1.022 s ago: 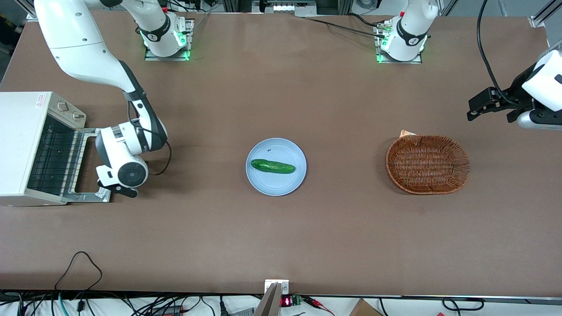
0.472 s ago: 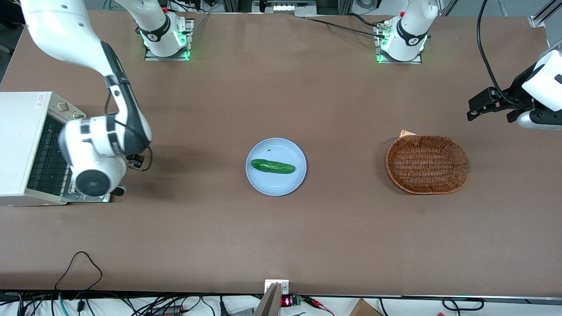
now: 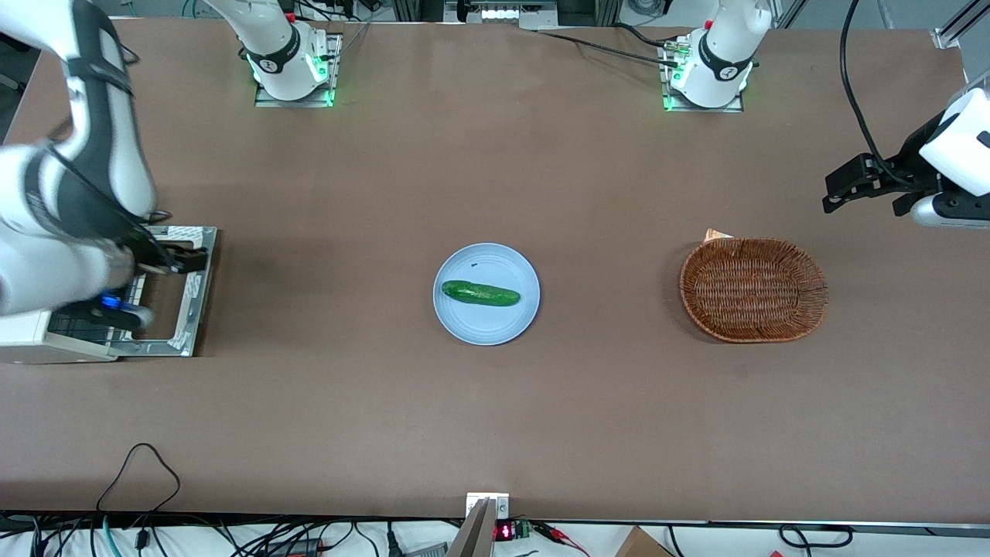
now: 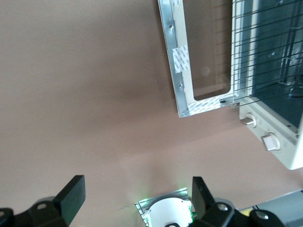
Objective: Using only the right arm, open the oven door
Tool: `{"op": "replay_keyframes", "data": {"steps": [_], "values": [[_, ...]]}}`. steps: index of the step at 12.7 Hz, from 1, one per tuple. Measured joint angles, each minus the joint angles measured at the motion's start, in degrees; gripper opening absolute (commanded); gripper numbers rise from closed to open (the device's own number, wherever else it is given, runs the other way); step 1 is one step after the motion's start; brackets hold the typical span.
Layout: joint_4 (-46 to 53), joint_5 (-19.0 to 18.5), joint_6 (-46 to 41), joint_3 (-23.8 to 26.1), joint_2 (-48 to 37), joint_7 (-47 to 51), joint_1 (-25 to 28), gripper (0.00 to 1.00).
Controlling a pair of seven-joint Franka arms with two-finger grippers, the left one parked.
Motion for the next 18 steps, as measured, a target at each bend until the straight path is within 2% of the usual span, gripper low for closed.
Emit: {"op": "replay_keyframes", "data": {"steps": [2,5,7,9,11,13,15,18], "values": [[0.0,0.8,-1.2,0.4,-2.5,-1.6,0.1,1.0],[-0.5,4.9,-1.3,0.4,-6.1,-2.0,0.1,1.0],[-3.2,6.0,3.3,0.4,-9.2,-2.1,0.1,1.0],[-9.8,6.3,13.7,0.5,-13.8,-3.4,0.7,1.0],[-17.4,6.3,18.2,-0.2,-19.4,-6.9,3.2,1.0],[-24.9,6.3,22.5,-3.8,-25.2,-7.9,7.7,1.0],[-29.4,6.3,23.2,-6.5,-29.3,-9.3,8.5,1.0],[-30.1,6.3,23.5,-7.4,-29.6,-10.1,8.6,1.0]]}}
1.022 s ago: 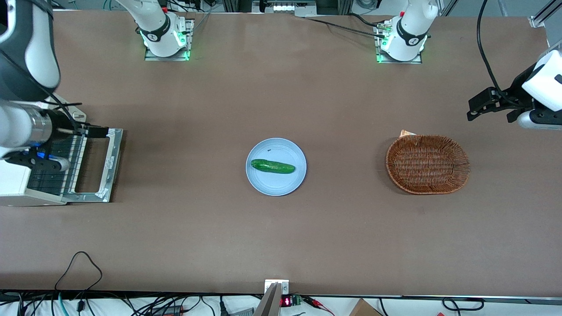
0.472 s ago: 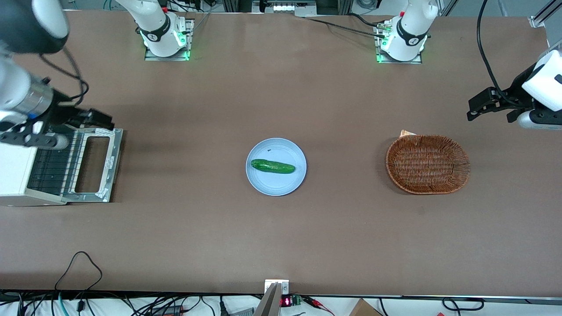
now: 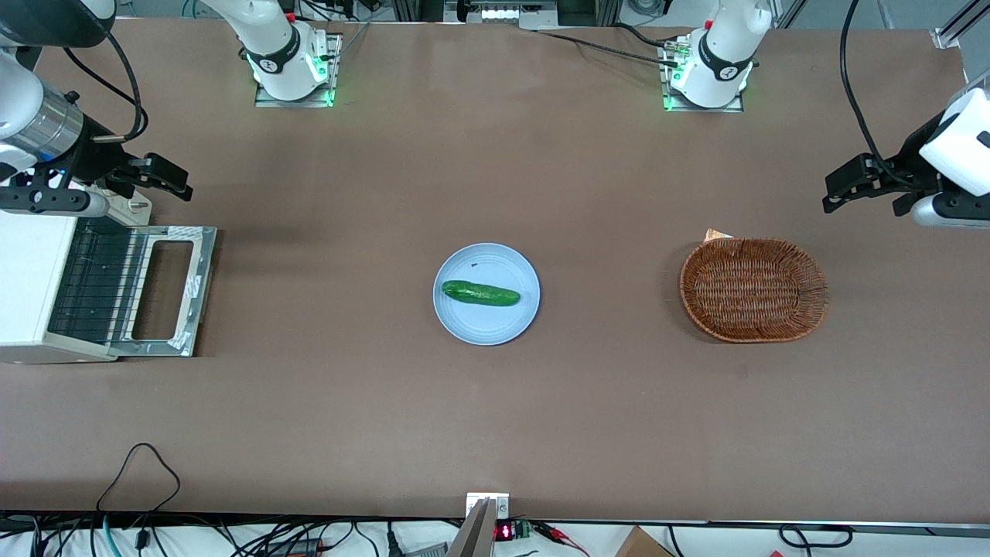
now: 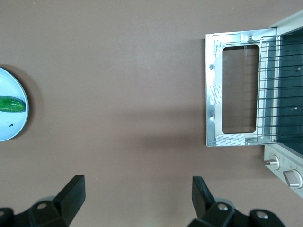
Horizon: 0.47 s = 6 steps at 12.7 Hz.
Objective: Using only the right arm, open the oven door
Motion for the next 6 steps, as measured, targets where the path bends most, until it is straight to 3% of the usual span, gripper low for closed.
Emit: {"op": "replay_keyframes", "data": {"steps": [6], "values": [[0.1,0.0,0.9,0.0,0.4,-1.0,0.2,1.0]]}}
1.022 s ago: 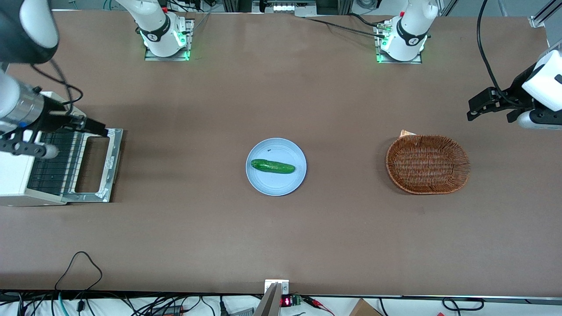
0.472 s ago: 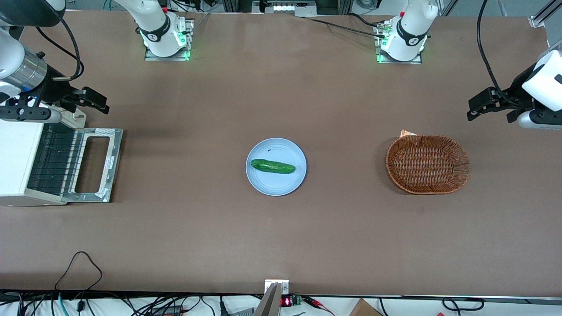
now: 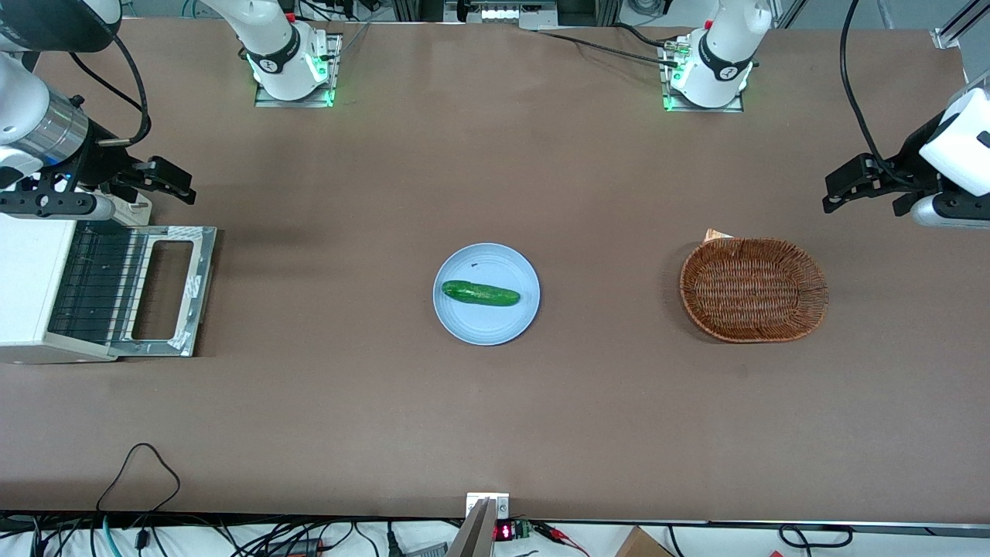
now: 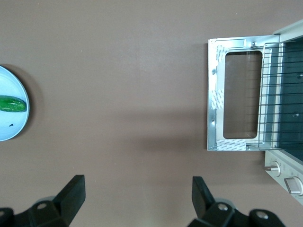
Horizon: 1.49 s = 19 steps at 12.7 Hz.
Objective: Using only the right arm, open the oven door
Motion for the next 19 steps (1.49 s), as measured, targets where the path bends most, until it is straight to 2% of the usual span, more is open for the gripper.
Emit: {"op": "replay_keyframes", "data": {"steps": [10,12,14,19], "values": [[2.6,0.0,-0.5,-0.2,2.0,0.0,-0.1,1.0],[2.6,0.0,-0.6,1.0,2.0,0.0,-2.8,1.0],[2.7,0.0,-0.6,4.9,2.2,0.0,-7.4,1.0],[2.9,0.0,-0.6,6.4,2.6,0.1,-8.3,1.0]]}}
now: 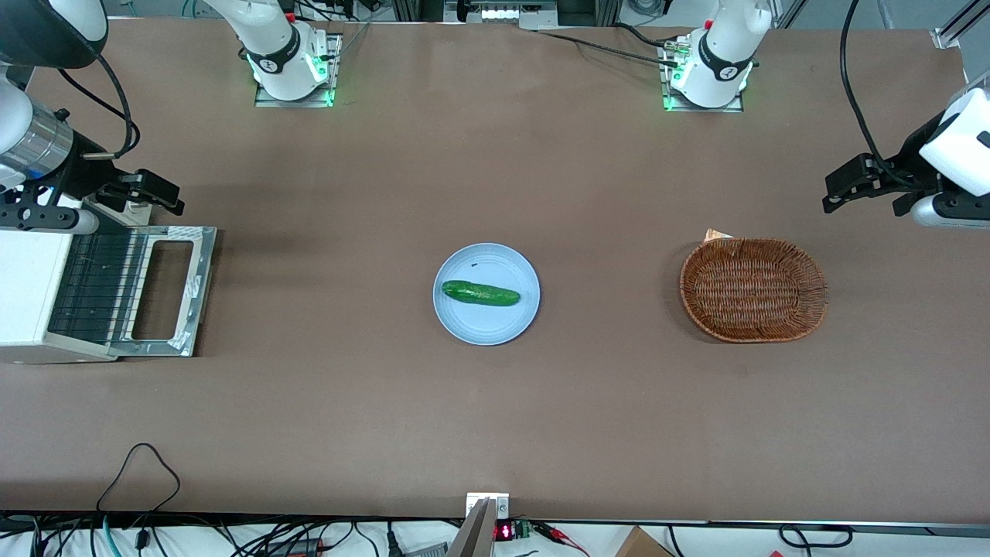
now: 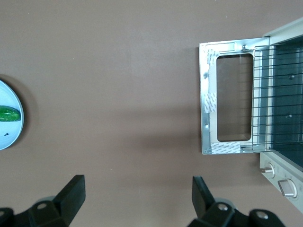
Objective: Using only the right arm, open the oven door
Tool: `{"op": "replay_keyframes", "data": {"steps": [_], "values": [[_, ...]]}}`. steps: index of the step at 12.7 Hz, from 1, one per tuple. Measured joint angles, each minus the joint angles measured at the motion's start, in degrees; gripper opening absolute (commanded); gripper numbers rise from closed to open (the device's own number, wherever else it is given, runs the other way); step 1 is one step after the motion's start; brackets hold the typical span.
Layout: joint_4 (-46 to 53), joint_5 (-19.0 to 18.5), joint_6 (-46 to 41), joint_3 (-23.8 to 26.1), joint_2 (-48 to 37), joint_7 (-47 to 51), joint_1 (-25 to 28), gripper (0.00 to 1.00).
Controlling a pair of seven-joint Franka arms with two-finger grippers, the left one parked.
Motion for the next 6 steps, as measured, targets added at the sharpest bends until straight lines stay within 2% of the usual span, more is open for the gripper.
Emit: {"op": "replay_keyframes", "data": {"steps": [6], "values": [[0.2,0.0,-0.4,0.0,0.0,0.0,-0.5,1.0]]}}
